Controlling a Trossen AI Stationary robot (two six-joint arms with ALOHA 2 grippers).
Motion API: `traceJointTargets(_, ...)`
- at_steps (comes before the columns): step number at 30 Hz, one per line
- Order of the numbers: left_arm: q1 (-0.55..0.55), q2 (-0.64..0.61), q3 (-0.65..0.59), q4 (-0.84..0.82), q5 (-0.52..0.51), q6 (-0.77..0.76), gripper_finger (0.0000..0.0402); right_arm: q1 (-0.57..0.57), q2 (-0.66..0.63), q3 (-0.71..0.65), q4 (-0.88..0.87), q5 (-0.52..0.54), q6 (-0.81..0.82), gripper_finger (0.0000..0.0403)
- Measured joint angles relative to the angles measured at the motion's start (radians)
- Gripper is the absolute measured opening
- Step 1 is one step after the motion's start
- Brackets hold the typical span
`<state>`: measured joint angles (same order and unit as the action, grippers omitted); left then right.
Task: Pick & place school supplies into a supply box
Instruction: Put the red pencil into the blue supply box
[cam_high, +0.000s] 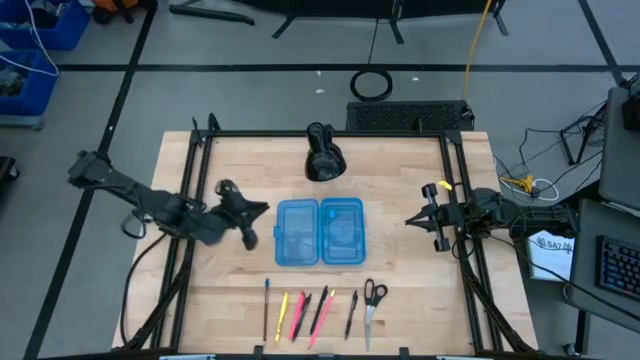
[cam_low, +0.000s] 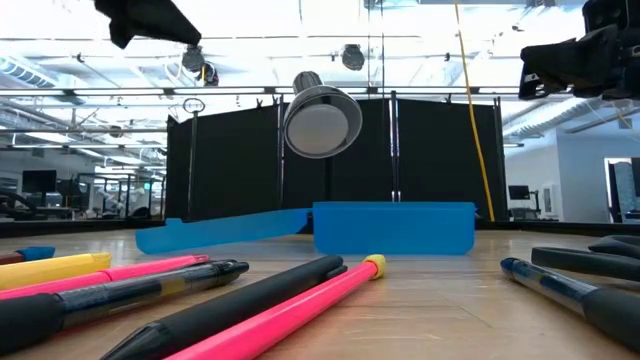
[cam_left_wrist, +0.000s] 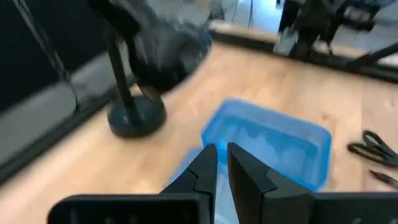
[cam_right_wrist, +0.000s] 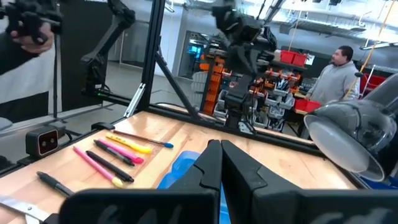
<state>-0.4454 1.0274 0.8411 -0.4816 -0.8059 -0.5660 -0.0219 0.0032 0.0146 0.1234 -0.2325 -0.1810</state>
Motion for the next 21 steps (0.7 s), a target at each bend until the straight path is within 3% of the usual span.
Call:
traceJointTargets(5,-0.010,0.215,0.220,-0.360,0.112,-0.390,0.0042,0.000,0.000,0.000,0.043,0.000,0.000,0.0000)
traceJointTargets(10,-0.014,0.400,0.351,-0.609,0.330,-0.730,0.0042,0.000,0.000,0.000,0.064,0.000,0.000,0.0000)
traceJointTargets(17,-0.075,0.604,0.377,-0.598,0.685,-1.018,0.0042,0.000,0.000,0.000,0.100,0.000,0.013,0.0000)
traceJointTargets(21,-0.126,0.696,0.378,-0.532,0.808,-1.116,0.0042,0.000,0.000,0.000,0.097,0.000,0.012,0.0000)
